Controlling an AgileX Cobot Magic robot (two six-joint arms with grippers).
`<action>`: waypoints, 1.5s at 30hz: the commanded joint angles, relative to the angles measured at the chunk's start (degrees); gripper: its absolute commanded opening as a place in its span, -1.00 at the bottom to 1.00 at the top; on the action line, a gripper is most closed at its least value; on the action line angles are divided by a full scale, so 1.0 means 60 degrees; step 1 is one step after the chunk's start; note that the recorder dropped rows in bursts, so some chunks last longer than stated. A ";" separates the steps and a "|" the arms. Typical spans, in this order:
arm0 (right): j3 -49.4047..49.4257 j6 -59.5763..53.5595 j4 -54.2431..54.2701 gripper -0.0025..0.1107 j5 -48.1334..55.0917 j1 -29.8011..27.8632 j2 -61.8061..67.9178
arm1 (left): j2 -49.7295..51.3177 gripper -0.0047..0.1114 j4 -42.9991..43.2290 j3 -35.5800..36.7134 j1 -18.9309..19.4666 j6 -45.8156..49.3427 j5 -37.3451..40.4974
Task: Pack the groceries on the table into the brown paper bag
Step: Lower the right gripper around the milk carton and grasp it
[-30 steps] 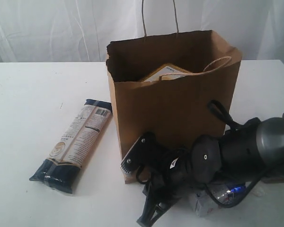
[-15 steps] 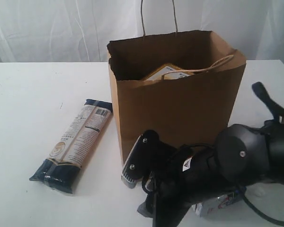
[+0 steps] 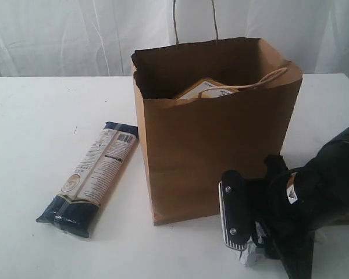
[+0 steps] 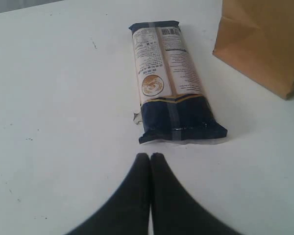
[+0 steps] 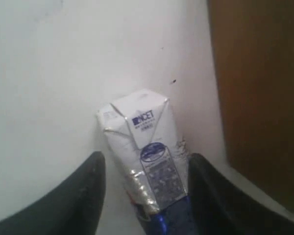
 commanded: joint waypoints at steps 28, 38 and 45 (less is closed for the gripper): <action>0.0029 -0.1297 -0.0150 0.27 -0.0988 -0.0355 0.2120 | -0.0039 -0.92 -0.0060 0.0026 0.0014 0.0004 0.0030; 0.0029 0.0402 0.1338 -0.73 -0.0120 -0.0306 0.2135 | -0.0039 -0.92 -0.0060 0.0026 0.0014 0.0004 0.0030; 0.0029 0.2205 0.1698 -0.96 -0.0115 0.0195 0.1101 | -0.0039 -0.92 -0.0060 0.0026 0.0014 0.0004 0.0030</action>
